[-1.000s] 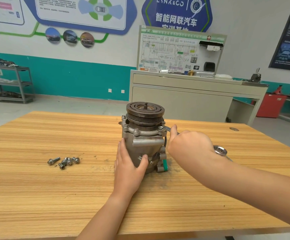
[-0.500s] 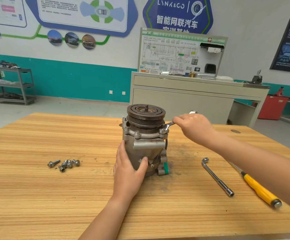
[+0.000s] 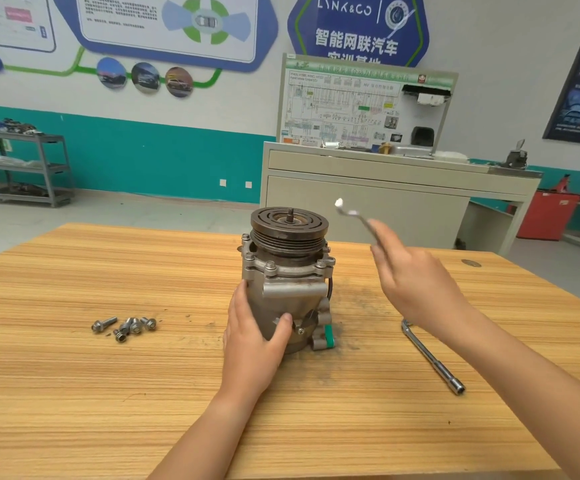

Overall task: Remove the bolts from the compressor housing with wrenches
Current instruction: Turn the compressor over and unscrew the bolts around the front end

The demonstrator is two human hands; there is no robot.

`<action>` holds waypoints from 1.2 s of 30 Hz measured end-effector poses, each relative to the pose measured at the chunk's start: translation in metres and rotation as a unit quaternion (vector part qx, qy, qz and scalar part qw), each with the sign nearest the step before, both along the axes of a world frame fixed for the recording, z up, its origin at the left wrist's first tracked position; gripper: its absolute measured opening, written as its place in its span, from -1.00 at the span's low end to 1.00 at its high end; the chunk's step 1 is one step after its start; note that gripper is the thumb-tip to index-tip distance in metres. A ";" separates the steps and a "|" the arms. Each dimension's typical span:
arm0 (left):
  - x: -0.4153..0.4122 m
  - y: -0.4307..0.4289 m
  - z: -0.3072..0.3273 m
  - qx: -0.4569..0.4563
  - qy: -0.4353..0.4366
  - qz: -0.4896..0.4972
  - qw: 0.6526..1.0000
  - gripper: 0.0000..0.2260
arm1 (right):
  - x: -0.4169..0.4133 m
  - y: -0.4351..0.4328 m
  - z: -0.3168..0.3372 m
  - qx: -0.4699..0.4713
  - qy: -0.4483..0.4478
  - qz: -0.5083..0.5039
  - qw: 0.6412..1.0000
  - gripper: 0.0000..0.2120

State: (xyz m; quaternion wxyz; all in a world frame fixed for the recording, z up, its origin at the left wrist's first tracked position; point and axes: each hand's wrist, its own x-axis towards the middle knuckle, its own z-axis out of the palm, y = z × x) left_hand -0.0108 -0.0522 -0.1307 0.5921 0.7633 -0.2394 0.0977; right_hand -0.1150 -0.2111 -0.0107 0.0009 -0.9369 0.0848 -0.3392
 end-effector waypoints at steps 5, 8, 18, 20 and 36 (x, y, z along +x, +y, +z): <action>0.001 0.000 -0.001 -0.003 -0.003 -0.001 1.000 -0.26 | -0.019 0.026 -0.005 -0.152 0.162 -0.131 0.966 -0.41; 0.002 0.001 -0.002 -0.004 -0.002 -0.001 1.000 -0.26 | -0.013 0.033 -0.001 -0.176 0.200 -0.161 0.950 -0.35; 0.004 -0.002 -0.005 -0.008 -0.008 0.006 1.000 -0.26 | 0.001 0.081 0.019 -0.168 0.358 -0.195 0.897 -0.41; 0.004 -0.002 -0.004 -0.013 -0.008 0.006 1.000 -0.26 | 0.003 0.082 0.024 -0.195 0.366 -0.186 0.891 -0.44; 0.005 0.000 -0.004 -0.011 -0.003 -0.003 1.000 -0.25 | 0.057 -0.021 0.024 -0.314 0.197 -0.089 0.924 -0.69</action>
